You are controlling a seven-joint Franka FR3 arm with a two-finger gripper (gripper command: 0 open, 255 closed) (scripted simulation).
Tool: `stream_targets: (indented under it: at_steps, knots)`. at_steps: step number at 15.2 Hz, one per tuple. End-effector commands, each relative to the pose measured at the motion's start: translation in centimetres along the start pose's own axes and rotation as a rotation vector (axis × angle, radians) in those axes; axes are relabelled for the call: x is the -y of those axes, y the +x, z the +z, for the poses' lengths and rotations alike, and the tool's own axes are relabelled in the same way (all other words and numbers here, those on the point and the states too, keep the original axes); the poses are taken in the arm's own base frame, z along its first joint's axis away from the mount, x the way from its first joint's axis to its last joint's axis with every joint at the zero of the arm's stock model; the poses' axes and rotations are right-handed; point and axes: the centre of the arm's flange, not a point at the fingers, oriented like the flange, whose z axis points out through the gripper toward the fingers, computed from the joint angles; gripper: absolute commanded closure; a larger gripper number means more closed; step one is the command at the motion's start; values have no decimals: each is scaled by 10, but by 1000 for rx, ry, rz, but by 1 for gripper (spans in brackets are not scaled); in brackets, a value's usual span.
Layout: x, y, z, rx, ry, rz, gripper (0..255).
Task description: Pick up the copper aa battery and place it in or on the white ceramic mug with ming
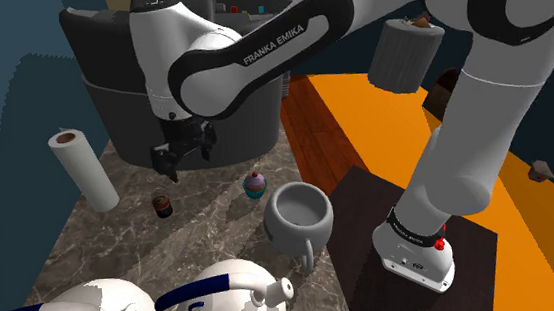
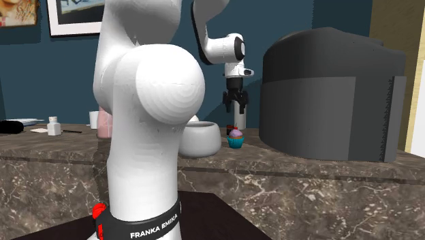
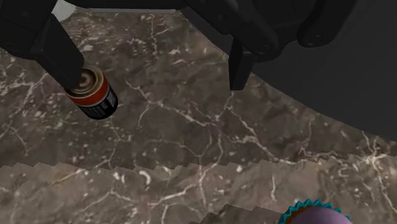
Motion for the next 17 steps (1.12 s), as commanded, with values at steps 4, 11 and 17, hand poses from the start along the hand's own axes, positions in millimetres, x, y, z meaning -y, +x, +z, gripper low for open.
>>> stream_targets:
  at_steps: [4, 11, 17]
  knots:
    - [51, 26, 35, 18, 0, 14, 0]
    - [78, 39, 74, 28, 0, 21, 0]
    - [78, 38, 93, 28, 0, 21, 0]
